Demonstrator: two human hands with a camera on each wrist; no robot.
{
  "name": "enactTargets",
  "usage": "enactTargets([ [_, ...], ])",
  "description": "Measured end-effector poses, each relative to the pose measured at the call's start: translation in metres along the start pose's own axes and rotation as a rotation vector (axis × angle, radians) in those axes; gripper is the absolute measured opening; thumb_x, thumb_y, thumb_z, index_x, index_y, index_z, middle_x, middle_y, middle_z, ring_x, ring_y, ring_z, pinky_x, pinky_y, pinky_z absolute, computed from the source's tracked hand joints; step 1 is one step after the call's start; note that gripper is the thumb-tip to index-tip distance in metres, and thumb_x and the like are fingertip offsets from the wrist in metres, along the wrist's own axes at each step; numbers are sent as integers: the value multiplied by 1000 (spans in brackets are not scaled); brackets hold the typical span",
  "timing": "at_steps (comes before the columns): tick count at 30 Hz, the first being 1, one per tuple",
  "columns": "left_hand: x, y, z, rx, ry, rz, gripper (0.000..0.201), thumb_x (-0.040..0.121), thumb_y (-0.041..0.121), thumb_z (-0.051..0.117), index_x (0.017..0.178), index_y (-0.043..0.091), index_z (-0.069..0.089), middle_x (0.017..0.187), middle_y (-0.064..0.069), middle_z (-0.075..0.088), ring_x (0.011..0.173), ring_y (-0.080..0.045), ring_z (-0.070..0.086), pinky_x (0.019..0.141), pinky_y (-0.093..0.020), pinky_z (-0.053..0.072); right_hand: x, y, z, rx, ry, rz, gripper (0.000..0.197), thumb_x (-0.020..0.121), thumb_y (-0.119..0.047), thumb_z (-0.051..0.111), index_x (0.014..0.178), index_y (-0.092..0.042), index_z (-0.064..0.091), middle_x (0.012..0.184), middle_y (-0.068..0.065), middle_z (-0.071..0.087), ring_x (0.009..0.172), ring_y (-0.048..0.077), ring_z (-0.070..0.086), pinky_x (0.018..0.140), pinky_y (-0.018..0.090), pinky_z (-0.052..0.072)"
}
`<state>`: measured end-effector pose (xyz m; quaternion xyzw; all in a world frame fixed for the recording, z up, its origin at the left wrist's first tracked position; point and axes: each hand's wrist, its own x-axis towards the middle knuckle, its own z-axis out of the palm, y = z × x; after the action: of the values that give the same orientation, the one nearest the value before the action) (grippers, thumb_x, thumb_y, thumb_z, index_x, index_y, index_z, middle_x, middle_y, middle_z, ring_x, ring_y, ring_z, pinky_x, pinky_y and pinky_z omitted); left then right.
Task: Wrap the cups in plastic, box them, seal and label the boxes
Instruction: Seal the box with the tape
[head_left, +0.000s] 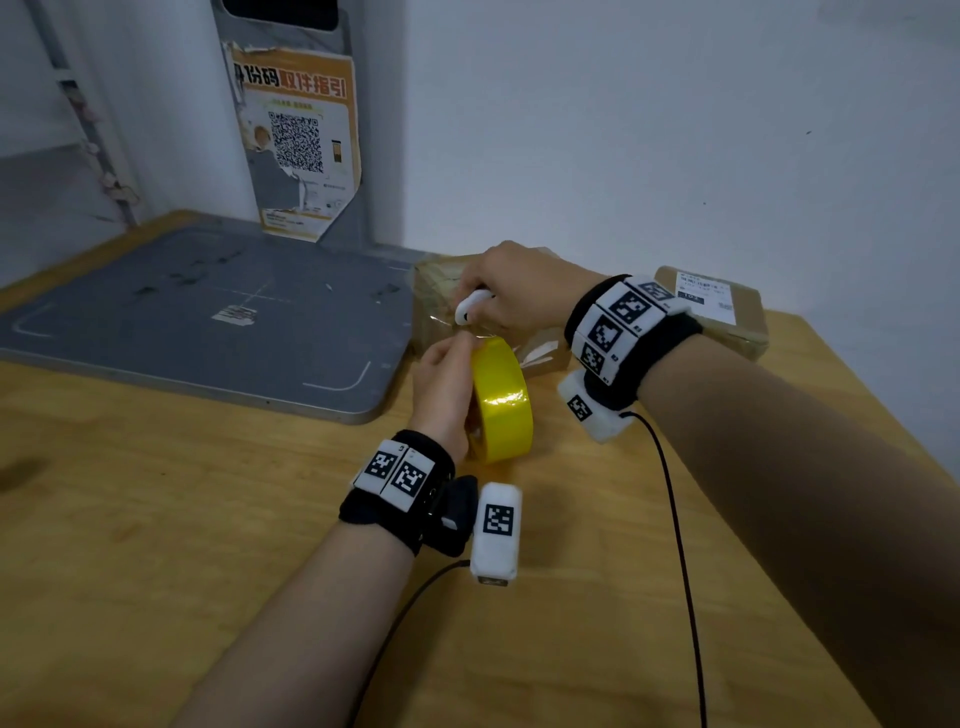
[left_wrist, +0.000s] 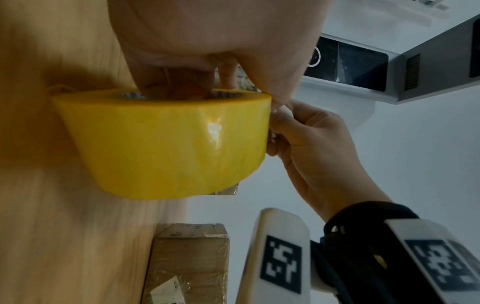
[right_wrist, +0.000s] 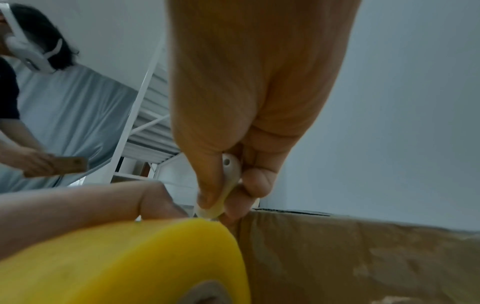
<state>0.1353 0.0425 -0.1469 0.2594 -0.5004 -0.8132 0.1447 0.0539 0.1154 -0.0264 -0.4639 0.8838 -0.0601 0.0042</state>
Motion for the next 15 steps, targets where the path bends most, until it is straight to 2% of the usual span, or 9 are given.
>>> enactTargets([
  [2, -1, 0, -1, -10, -3, -5, 27, 92, 38, 66, 116, 26, 67, 99, -3, 70, 87, -21, 67, 76, -36, 54, 2, -3, 1, -32, -15, 7, 18, 91, -28, 65, 103, -28, 78, 97, -11, 70, 92, 14, 65, 70, 28, 48],
  [4, -2, 1, -1, -21, -6, -6, 25, 92, 36, 66, 115, 26, 67, 99, -3, 70, 87, -21, 67, 77, -36, 54, 3, -6, 2, -39, -3, 18, 17, 87, -29, 66, 98, -33, 78, 96, -13, 71, 91, 13, 67, 77, 35, 54],
  [5, -3, 1, -1, -24, -8, -7, 25, 92, 36, 66, 115, 26, 67, 100, -4, 70, 88, -21, 67, 78, -37, 54, 3, -7, 1, -41, -1, 7, 16, 88, -29, 66, 98, -33, 78, 99, -12, 71, 93, 13, 67, 76, 35, 54],
  [9, -4, 1, 0, -11, 2, -9, 25, 92, 38, 66, 115, 27, 66, 105, -5, 70, 93, -23, 67, 83, -39, 54, 6, -11, 1, -96, -32, -56, 19, 96, -25, 65, 108, -24, 79, 111, -7, 70, 101, 13, 65, 62, 17, 38],
  [12, -5, 1, 0, -1, 2, -10, 27, 90, 40, 68, 115, 29, 67, 117, -9, 73, 105, -27, 69, 94, -46, 55, 11, -11, 5, -155, -45, -48, 15, 94, -21, 67, 103, -21, 78, 108, 0, 72, 95, 18, 67, 63, 22, 44],
  [15, -7, 2, 0, 7, 3, -7, 22, 90, 40, 69, 110, 30, 67, 118, -9, 73, 108, -28, 69, 94, -46, 55, 15, -11, 8, -174, -56, -33, 10, 92, -17, 68, 93, -24, 75, 99, 0, 71, 86, 19, 65, 57, 24, 41],
])
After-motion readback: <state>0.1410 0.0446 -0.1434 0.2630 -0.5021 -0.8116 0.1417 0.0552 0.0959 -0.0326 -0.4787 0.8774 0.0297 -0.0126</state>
